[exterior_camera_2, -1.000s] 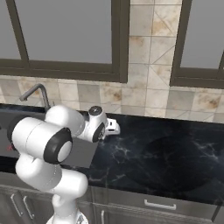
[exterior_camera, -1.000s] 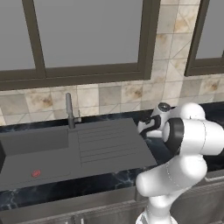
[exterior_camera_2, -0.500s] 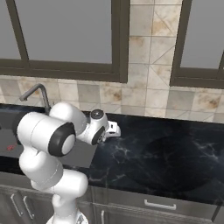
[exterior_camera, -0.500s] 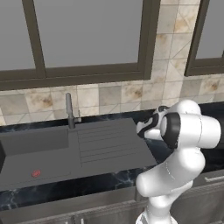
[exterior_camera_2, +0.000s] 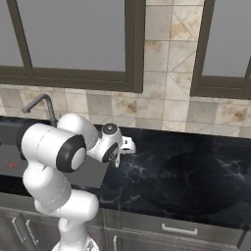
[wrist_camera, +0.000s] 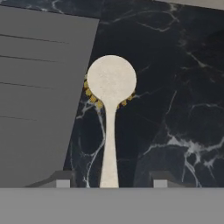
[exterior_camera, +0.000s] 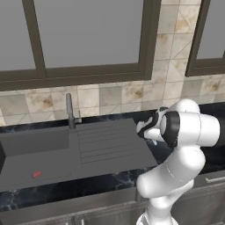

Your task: Locate and retrieve the dish brush and sponge from the cabinet. Place them next to the sink.

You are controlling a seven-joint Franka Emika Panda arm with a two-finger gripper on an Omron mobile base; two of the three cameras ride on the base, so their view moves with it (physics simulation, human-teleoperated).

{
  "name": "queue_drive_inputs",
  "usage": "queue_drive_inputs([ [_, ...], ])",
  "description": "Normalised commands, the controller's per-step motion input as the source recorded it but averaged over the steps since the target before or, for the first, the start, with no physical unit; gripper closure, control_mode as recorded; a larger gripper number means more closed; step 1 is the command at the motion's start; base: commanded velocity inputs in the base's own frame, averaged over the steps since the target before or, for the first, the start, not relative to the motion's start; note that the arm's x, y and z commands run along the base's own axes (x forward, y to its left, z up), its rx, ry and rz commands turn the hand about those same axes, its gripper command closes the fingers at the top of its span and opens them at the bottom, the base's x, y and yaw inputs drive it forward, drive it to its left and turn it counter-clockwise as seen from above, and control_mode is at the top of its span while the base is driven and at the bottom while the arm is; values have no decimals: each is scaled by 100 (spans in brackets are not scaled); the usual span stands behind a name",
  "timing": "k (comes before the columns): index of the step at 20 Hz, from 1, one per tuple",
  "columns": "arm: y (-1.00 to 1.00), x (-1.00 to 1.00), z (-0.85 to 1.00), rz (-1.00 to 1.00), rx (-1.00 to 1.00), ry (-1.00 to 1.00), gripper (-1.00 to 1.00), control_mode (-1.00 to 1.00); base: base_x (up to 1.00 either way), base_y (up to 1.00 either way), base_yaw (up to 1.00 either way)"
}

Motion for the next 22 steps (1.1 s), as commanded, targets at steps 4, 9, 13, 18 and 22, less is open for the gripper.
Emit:
queue_drive_inputs([
  [4,0,0,0,0,0,0,-100,-100,0,0,0],
  [9,0,0,0,-1,0,0,-100,-100,0,0,0],
  [13,-2,-8,24,-4,6,0,-100,-100,0,0,0],
  [18,-1,-29,75,-1,7,-8,-100,-100,0,0,0],
  [22,2,-42,88,0,2,-9,-100,-100,0,0,0],
])
